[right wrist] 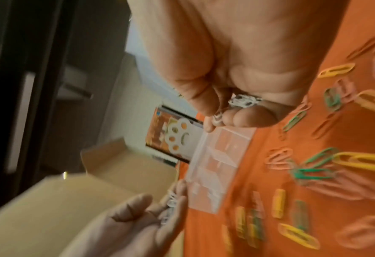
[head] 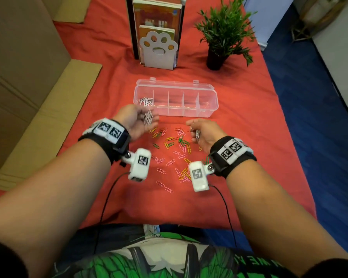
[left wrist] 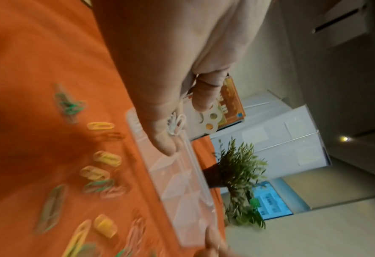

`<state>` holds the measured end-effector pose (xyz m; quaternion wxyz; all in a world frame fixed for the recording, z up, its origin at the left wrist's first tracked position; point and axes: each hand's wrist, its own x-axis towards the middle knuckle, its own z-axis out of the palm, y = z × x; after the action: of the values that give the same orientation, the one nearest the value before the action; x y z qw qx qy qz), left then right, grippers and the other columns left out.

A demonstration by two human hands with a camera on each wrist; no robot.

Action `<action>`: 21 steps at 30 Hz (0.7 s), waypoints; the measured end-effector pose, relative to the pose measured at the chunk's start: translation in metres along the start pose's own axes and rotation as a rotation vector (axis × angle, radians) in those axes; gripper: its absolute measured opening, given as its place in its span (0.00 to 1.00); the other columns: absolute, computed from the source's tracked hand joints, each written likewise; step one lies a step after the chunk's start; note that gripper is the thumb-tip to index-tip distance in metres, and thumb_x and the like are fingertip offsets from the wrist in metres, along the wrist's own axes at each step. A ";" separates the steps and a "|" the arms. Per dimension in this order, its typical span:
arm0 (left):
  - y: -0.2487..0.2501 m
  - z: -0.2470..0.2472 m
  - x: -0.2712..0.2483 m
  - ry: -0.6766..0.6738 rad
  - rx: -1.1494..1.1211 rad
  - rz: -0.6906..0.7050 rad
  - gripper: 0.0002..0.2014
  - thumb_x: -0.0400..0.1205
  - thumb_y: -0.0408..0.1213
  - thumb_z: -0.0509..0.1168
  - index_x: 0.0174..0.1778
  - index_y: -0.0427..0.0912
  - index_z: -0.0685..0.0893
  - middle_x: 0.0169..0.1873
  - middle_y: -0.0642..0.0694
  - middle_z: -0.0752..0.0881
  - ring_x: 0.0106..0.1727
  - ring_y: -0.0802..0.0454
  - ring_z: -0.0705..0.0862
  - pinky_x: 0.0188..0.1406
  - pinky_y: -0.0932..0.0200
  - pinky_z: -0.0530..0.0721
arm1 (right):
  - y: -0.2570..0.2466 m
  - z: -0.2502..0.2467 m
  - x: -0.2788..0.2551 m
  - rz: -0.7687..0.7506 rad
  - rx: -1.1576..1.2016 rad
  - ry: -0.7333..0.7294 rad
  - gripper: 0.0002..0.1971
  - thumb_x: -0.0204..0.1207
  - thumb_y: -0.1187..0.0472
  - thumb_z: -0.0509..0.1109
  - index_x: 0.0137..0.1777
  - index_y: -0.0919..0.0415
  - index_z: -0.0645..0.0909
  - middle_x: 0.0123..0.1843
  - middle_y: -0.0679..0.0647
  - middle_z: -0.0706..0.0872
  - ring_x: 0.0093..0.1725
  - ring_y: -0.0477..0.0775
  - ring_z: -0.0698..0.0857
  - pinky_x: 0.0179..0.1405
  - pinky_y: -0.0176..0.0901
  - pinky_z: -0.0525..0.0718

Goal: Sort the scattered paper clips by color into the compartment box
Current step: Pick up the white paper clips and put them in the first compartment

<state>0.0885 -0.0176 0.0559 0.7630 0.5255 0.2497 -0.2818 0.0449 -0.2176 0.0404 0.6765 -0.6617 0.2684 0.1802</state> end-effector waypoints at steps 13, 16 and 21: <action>0.055 0.005 0.029 0.215 0.143 0.163 0.11 0.79 0.29 0.55 0.32 0.45 0.73 0.58 0.47 0.82 0.72 0.44 0.74 0.69 0.52 0.76 | -0.026 0.022 0.023 -0.006 -0.026 -0.020 0.14 0.76 0.79 0.51 0.42 0.64 0.75 0.34 0.55 0.74 0.28 0.48 0.75 0.20 0.33 0.77; 0.038 -0.014 0.022 0.272 0.363 0.284 0.14 0.79 0.28 0.58 0.30 0.47 0.80 0.29 0.54 0.80 0.39 0.48 0.78 0.44 0.53 0.79 | -0.037 0.043 0.035 -0.147 -0.278 0.019 0.15 0.76 0.78 0.53 0.41 0.60 0.76 0.32 0.54 0.77 0.27 0.48 0.76 0.25 0.36 0.80; -0.011 -0.057 0.010 0.361 0.597 0.310 0.09 0.79 0.27 0.61 0.52 0.37 0.84 0.45 0.44 0.90 0.48 0.36 0.85 0.57 0.49 0.82 | -0.064 0.091 0.054 -0.327 -0.329 0.015 0.14 0.76 0.76 0.54 0.42 0.60 0.78 0.37 0.55 0.82 0.36 0.54 0.83 0.40 0.46 0.87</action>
<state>0.0829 0.0310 0.0232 0.5537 0.7973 0.2044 -0.1261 0.1372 -0.1375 0.0577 0.5778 -0.7990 0.1296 0.1046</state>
